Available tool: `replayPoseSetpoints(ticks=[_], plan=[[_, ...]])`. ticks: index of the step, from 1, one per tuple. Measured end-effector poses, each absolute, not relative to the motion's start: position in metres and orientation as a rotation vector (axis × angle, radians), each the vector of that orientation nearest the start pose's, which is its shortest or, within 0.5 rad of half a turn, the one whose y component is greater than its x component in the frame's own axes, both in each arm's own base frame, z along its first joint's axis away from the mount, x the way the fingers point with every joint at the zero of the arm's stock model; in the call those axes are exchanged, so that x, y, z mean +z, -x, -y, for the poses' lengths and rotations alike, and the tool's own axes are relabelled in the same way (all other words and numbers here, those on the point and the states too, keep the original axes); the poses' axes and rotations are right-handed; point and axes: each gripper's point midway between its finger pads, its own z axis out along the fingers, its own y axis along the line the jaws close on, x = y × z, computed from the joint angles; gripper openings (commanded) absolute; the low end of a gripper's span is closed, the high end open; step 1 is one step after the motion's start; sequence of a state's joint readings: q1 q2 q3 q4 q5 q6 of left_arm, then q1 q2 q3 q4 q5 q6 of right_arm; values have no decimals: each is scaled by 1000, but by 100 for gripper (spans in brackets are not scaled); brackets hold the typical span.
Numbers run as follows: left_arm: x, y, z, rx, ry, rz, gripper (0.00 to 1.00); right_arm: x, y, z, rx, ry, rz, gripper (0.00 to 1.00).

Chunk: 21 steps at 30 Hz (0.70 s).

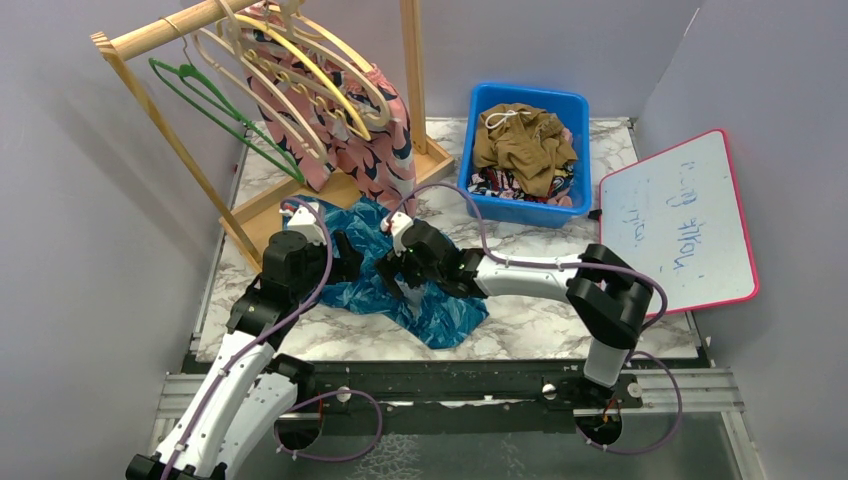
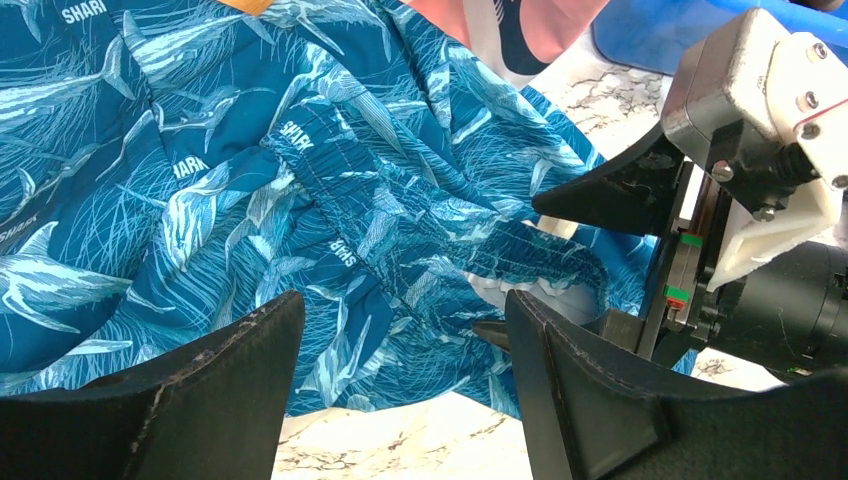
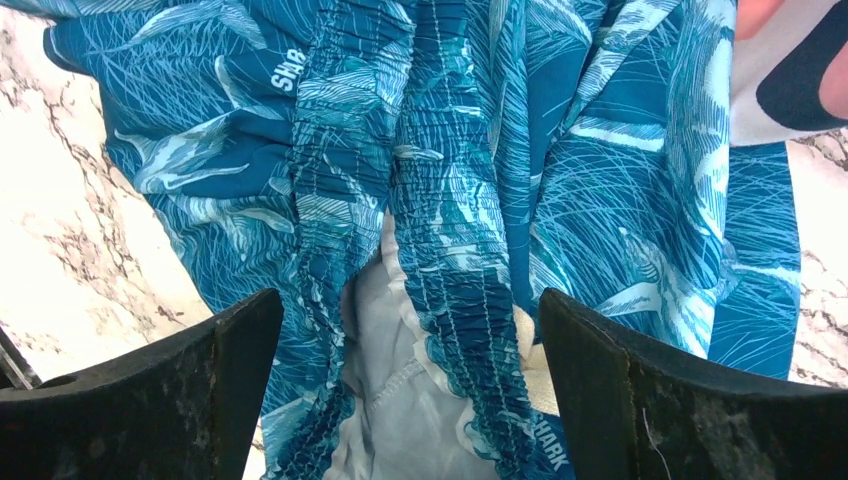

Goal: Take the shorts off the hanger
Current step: Adjust the shorts at the center of the board.

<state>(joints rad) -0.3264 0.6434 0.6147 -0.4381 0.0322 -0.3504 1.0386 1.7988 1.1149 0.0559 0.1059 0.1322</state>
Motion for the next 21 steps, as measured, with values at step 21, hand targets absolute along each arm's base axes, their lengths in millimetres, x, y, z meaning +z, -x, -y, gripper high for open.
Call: replayPoseSetpoints(ticks=[21], plan=[[177,-239,101,-450,7,-2071,76,22,-267,-427,440,1070,-2113,88]])
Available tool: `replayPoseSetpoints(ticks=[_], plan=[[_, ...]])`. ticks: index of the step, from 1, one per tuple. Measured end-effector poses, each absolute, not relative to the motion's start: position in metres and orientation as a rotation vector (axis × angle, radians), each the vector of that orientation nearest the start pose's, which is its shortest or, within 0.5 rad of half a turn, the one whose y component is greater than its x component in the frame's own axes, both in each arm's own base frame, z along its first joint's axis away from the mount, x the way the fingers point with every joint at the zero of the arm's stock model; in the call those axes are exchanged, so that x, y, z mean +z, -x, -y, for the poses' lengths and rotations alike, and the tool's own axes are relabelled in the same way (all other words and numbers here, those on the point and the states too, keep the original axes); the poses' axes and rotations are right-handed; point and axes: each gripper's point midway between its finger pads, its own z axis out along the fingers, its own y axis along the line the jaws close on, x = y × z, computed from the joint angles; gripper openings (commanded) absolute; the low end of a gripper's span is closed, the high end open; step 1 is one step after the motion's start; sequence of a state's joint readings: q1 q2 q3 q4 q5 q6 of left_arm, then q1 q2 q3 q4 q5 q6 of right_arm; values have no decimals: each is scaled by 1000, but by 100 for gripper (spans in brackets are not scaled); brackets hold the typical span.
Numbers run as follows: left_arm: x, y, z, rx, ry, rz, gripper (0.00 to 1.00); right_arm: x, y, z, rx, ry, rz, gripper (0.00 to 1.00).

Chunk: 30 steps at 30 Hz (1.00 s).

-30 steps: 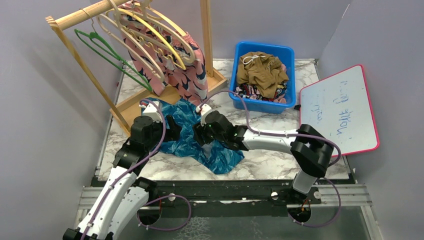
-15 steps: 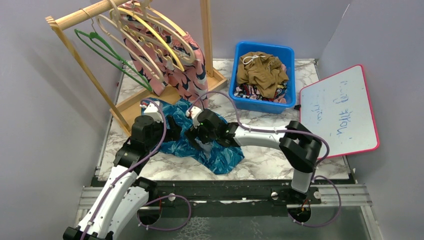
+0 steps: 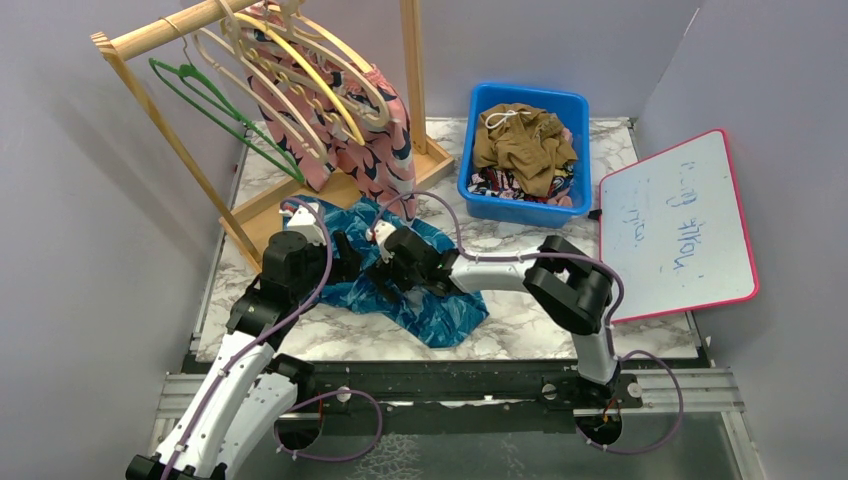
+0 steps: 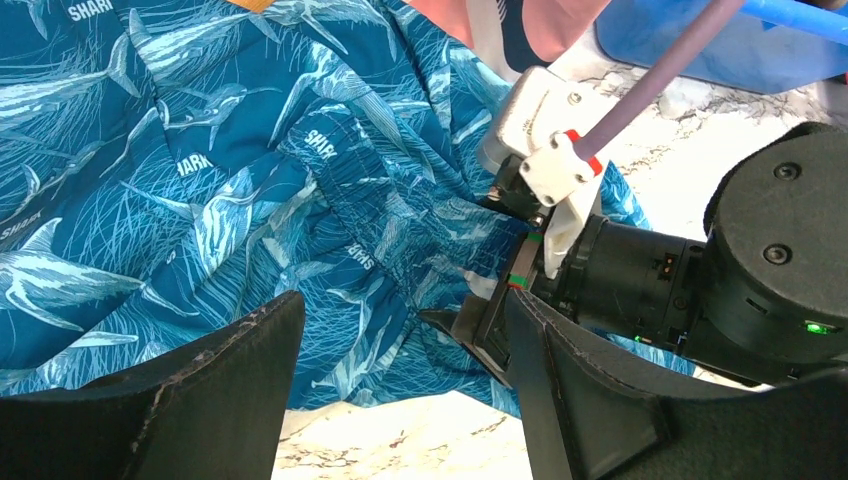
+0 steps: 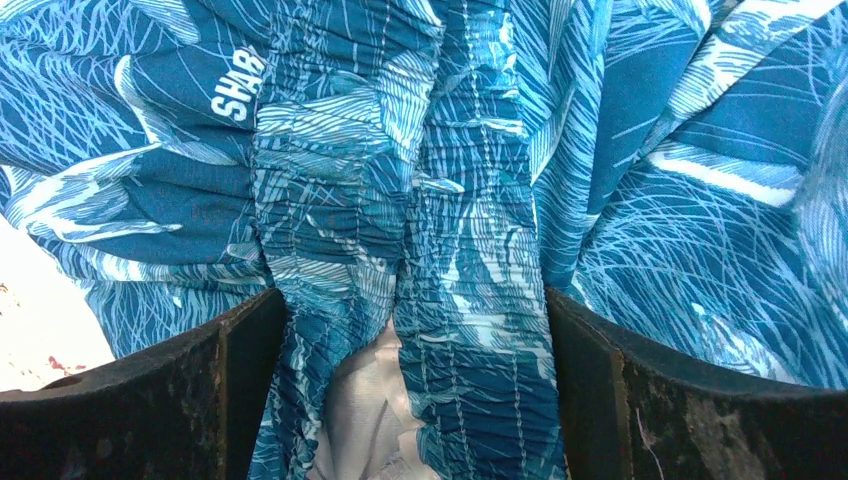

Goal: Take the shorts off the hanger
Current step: Adjust the shorts at the center of the board.

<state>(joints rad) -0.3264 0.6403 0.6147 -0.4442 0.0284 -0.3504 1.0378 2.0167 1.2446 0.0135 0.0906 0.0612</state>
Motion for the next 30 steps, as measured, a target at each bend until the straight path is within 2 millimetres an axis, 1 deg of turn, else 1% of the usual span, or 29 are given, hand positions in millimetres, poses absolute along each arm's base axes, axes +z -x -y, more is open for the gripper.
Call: replayPoseSetpoints(ticks=[2,5,6,8,9,10,14,16,18,20,22,25,26,28,30], plan=[[177,-239,101,-450,7,-2071,76,21,-266,-426,454,1050,-2104,76],[177,-239,101,-450,7,-2071,75,20,-264,-422,481,1011,-2081,44],[177,-239,101,-449,7,-2071,75,21,-262,-418,483,1001,-2076,31],[177,-239,101,-449,7,-2074,75,22,-257,-407,487,967,-2082,12],[176,-240,101,-448,7,-2076,75,22,-253,-401,489,953,-2089,6],[176,-240,101,-448,7,-2077,76,23,-249,-394,490,942,-2094,4],[175,-240,102,-447,7,-2079,75,30,-231,-359,479,912,-2122,1],[175,-240,101,-447,7,-2079,75,45,-220,-339,487,896,-2117,1],[175,-240,101,-447,7,-2079,75,70,-215,-330,514,861,-2077,1],[175,-240,101,-447,7,-2079,75,110,-215,-323,556,794,-1996,1],[175,-240,101,-447,7,-2079,75,157,-216,-314,599,715,-1894,1],[175,-240,101,-447,7,-2079,75,226,-212,-293,658,601,-1737,1],[175,-240,102,-447,7,-2080,75,246,-210,-284,673,567,-1689,1],[175,-240,102,-447,7,-2080,75,273,-204,-270,692,529,-1623,1],[174,-240,102,-446,7,-2084,75,289,-199,-259,694,520,-1595,1]])
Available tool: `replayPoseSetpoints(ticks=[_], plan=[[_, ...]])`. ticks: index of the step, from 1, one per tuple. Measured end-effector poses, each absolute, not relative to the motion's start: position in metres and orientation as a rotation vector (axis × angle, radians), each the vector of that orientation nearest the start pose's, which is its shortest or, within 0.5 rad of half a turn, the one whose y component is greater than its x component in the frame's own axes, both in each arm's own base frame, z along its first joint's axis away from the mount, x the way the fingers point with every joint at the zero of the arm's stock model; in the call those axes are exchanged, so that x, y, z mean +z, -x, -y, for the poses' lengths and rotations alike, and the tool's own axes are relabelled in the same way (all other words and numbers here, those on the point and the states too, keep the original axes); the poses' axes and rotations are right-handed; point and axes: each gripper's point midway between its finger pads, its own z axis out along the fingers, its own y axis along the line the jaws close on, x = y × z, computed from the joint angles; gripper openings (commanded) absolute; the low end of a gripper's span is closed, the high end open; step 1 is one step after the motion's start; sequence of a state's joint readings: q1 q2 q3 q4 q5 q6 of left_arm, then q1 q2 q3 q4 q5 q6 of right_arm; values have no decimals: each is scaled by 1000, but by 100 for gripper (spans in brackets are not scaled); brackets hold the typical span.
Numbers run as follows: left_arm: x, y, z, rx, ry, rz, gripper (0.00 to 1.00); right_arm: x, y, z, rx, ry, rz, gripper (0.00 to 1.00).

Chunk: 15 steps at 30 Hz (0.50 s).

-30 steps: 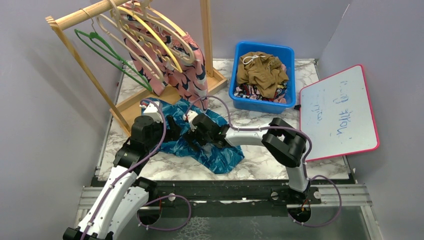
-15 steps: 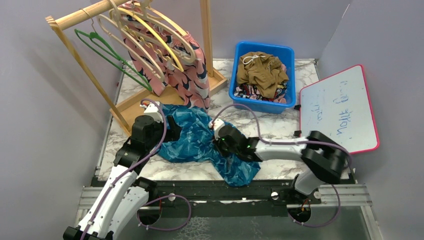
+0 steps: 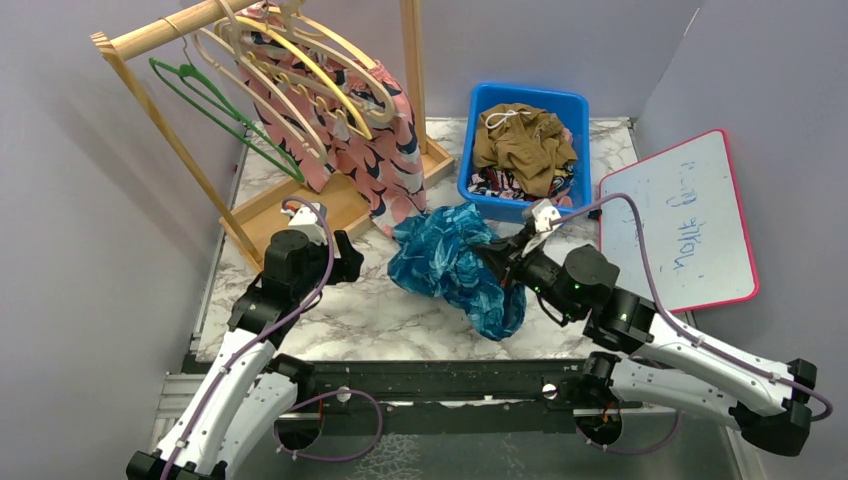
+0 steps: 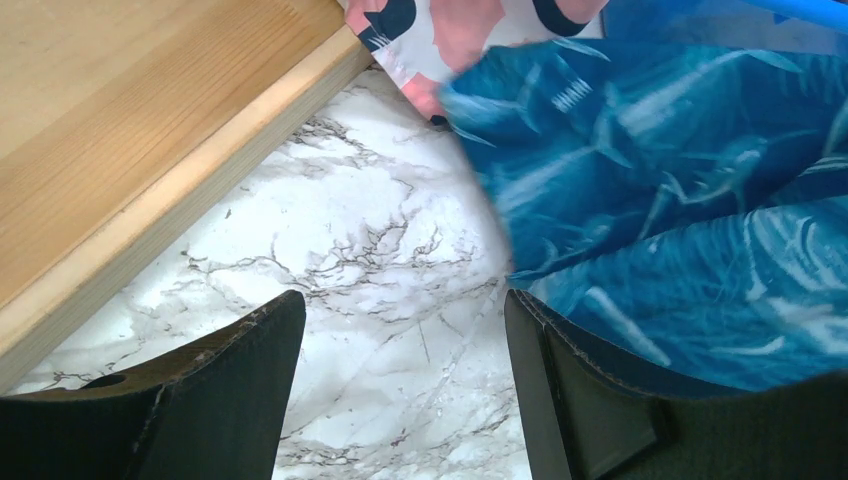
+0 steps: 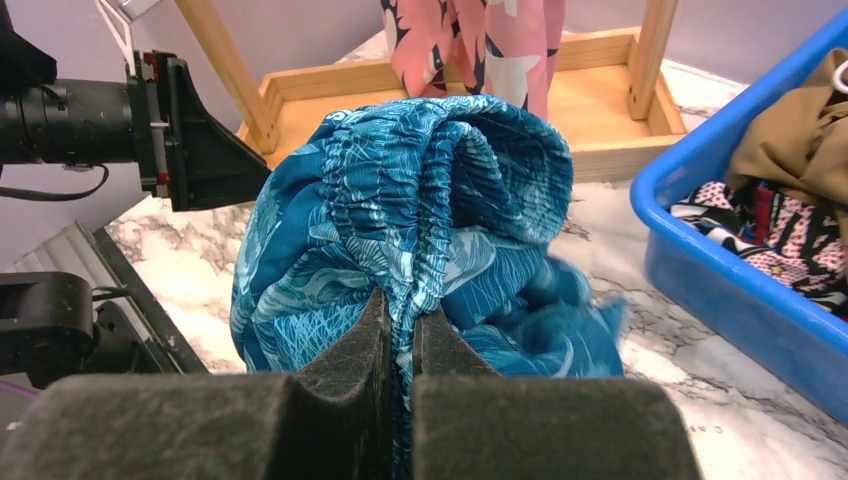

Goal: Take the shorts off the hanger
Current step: Adjust the shorts at the center of the board.

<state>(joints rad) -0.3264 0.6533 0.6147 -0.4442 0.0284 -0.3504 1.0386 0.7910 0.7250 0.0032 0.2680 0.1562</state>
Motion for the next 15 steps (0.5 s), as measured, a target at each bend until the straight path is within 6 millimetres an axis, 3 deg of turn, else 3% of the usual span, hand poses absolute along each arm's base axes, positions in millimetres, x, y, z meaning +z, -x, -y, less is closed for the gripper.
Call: replayPoseSetpoints(ticks=[3,5,8,12,13,15], plan=[[173,-240,102,-445,7,-2090,75,294,-197,-255,682,531,-1607,4],[172,-240,102,-444,7,-2093,75,286,-199,-255,660,539,-1648,5],[172,-241,102,-444,7,-2094,75,260,-207,-260,590,549,-1749,5],[171,-241,102,-444,7,-2095,75,209,-228,-270,456,578,-1908,8],[171,-241,102,-444,7,-2096,75,196,-236,-271,422,577,-1950,13],[171,-241,102,-443,7,-2099,75,171,-253,-271,353,566,-2026,36]])
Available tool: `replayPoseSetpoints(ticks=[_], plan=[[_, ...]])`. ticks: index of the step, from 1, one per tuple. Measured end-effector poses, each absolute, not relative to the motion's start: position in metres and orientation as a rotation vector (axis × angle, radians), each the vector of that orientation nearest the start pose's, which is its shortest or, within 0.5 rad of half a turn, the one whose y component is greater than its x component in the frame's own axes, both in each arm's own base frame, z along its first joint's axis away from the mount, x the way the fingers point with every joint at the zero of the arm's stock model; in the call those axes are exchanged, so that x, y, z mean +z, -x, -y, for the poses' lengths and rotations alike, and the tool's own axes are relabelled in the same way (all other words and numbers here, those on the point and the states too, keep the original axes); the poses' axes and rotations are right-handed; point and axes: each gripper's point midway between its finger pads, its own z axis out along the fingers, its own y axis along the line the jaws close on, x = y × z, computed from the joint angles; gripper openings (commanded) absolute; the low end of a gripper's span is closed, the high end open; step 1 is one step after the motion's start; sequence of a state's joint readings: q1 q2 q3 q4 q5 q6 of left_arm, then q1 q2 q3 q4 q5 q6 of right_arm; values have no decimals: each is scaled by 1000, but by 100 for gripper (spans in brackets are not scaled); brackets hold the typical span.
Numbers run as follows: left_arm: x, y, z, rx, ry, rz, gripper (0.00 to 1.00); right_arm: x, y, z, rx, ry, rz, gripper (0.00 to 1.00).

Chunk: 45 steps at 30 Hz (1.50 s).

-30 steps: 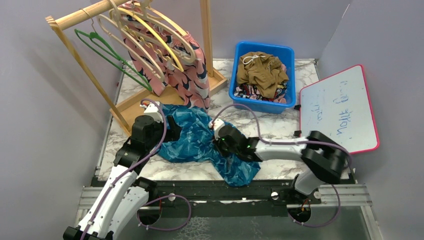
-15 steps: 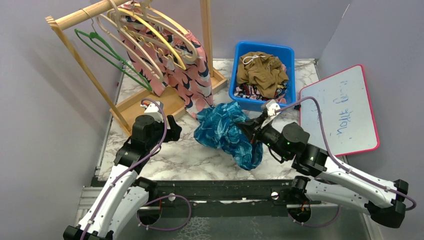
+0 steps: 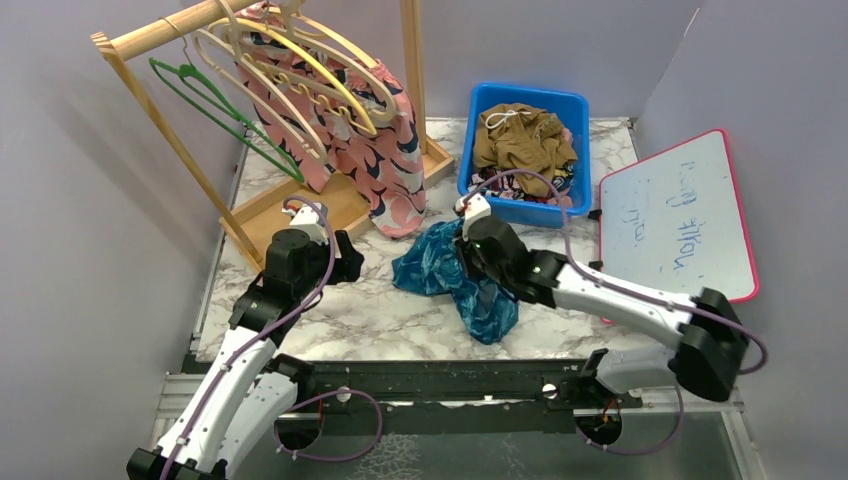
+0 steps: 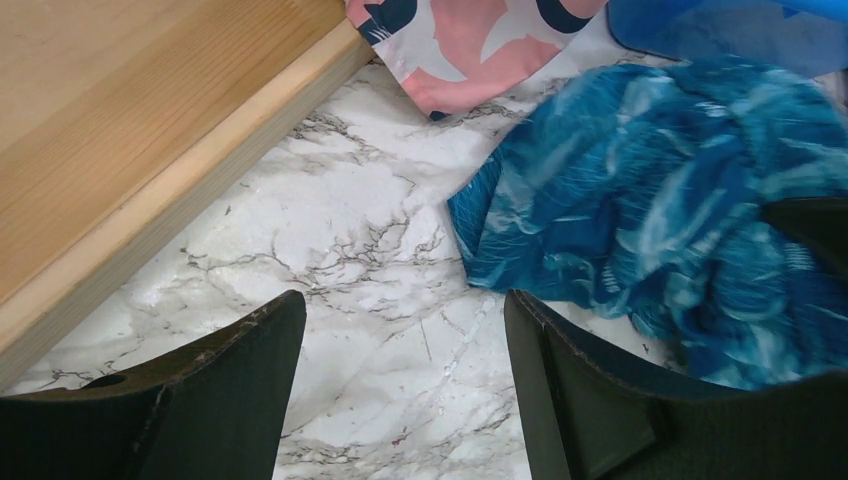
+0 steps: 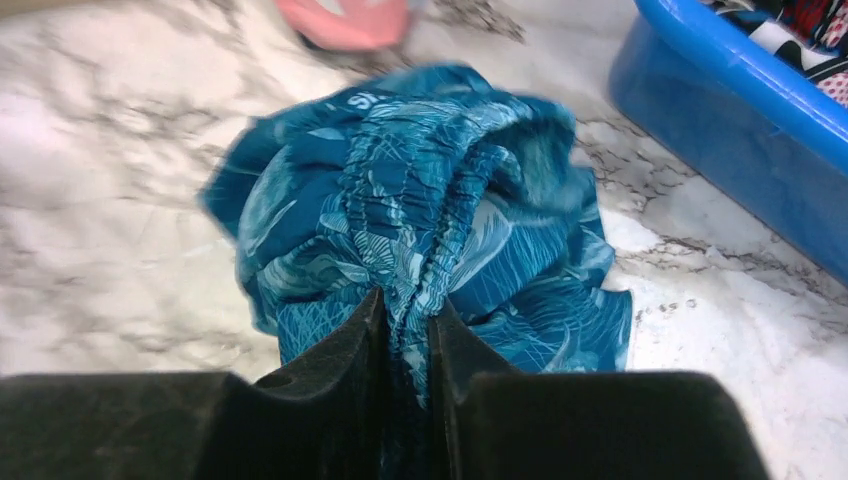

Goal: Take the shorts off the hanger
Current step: Adjust the shorts at the center of the board, then pick up the shorts at the center of the board.

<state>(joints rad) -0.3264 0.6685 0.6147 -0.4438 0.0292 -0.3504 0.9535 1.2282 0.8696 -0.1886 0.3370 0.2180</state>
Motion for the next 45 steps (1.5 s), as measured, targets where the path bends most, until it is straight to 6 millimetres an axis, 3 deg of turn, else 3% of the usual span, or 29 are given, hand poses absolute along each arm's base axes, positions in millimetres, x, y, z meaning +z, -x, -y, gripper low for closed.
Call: replayPoseSetpoints(ticks=[4,7,11,15,16,21,25,27,30,37,40,45], plan=[[170,-241,102,-442,7,-2102,75,118,-277,-272,267,563,-2169,84],[170,-241,102,-442,7,-2102,75,79,-283,-273,229,601,-2267,99],[169,-241,102,-442,7,-2105,75,40,-290,-279,153,637,-2352,99],[168,-241,102,-441,7,-2109,75,25,-299,-284,144,619,-2379,100],[168,-241,102,-441,7,-2110,75,24,-303,-287,151,607,-2378,95],[167,-242,102,-440,7,-2115,75,18,-324,-307,205,529,-2334,52],[167,-242,102,-440,7,-2115,75,16,-323,-300,267,446,-2270,20],[167,-242,103,-441,6,-2115,75,16,-319,-295,306,409,-2250,8],[166,-242,103,-443,5,-2117,75,21,-303,-288,375,381,-2239,1],[165,-242,103,-442,4,-2123,75,36,-252,-248,417,366,-2294,1],[165,-242,103,-442,5,-2123,75,64,-245,-239,449,338,-2247,1],[165,-242,104,-444,3,-2123,75,137,-251,-226,503,236,-2049,1]])
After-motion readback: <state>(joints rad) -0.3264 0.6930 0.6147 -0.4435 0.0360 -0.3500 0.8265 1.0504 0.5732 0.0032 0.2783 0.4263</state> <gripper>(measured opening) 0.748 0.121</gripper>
